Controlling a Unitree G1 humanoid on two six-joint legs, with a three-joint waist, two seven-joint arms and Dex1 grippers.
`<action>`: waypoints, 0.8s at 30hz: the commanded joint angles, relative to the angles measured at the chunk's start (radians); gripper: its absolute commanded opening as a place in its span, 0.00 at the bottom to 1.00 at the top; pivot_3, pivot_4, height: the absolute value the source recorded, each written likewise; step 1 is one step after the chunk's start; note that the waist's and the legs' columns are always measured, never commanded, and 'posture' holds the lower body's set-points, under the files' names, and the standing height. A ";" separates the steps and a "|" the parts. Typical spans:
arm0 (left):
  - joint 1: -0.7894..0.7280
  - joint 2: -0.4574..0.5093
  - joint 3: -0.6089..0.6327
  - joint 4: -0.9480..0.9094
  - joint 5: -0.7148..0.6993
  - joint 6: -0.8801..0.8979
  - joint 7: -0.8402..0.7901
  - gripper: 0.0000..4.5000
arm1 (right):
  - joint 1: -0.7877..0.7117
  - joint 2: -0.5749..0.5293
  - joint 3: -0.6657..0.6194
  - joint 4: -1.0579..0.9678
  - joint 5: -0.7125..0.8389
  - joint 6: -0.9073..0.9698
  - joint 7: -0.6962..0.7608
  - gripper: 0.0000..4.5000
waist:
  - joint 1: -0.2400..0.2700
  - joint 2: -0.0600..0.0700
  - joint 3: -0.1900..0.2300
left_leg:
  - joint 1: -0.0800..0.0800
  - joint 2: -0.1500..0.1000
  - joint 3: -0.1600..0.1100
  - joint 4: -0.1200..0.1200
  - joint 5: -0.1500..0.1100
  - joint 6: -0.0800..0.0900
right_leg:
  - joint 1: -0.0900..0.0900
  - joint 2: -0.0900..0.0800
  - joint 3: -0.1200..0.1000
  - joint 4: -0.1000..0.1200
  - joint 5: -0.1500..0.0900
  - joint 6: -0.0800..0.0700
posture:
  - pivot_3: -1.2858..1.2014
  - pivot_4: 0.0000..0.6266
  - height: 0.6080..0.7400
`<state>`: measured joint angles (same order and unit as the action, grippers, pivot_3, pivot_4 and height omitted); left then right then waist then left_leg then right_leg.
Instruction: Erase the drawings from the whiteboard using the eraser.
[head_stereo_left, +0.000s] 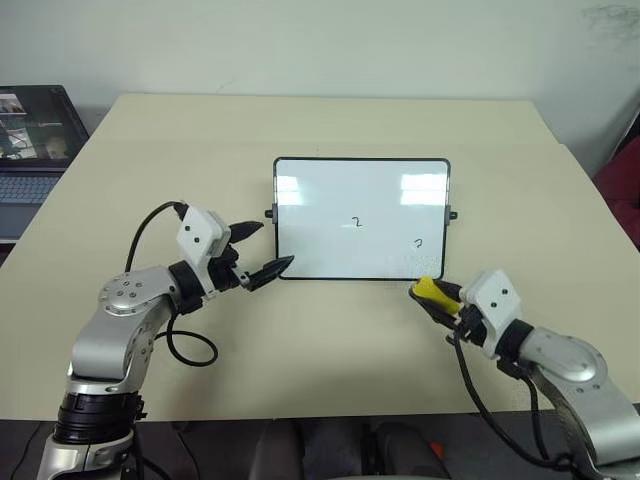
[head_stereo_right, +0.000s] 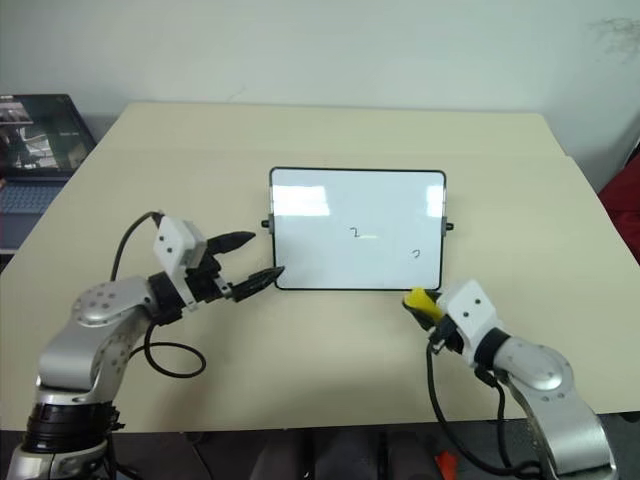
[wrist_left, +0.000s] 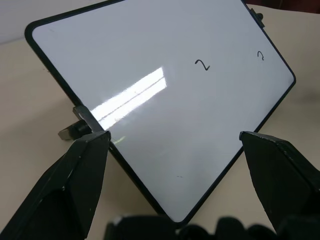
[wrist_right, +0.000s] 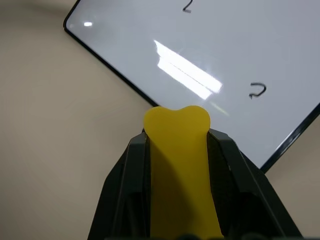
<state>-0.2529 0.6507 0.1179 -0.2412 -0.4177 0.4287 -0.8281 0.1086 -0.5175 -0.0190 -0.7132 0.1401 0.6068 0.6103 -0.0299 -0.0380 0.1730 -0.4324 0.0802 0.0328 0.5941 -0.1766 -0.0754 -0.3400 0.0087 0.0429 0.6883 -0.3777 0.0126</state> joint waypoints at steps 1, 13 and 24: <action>-0.036 0.008 0.008 -0.025 -0.027 -0.027 -0.035 1.00 | 0.005 -0.023 -0.026 -0.046 0.019 -0.038 0.003 0.27 | -0.001 0.000 0.000 | 0.000 0.000 0.000 0.000 0.000 0.000 | 0.000 0.000 0.000 0.000 0.000 0.000 | 0.52 0.24 1.00; -0.091 0.011 -0.023 0.042 0.005 -0.064 -0.069 1.00 | -0.219 -0.034 0.030 0.007 -0.022 -0.033 -0.054 0.27 | 0.001 0.000 0.000 | 0.001 0.000 0.000 0.002 0.000 0.000 | 0.001 0.001 0.000 0.001 0.000 0.000 | 0.52 0.24 1.00; -0.151 0.028 -0.080 0.129 0.038 -0.114 -0.157 1.00 | -0.706 0.066 0.268 0.450 -0.256 -0.169 -0.160 0.27 | 0.000 0.000 0.000 | 0.000 0.001 0.000 0.006 0.001 -0.001 | 0.000 0.002 0.000 0.005 0.000 0.000 | 0.52 0.24 1.00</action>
<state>-0.3863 0.6629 0.0373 -0.1032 -0.3849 0.3398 -0.9706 -0.5562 -0.4611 0.2294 -0.3126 -0.0726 0.4917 0.4775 -0.0299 -0.0378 0.1731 -0.4321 0.0810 0.0332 0.5998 -0.1756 -0.0770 -0.3397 0.0106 0.0433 0.6936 -0.3776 0.0123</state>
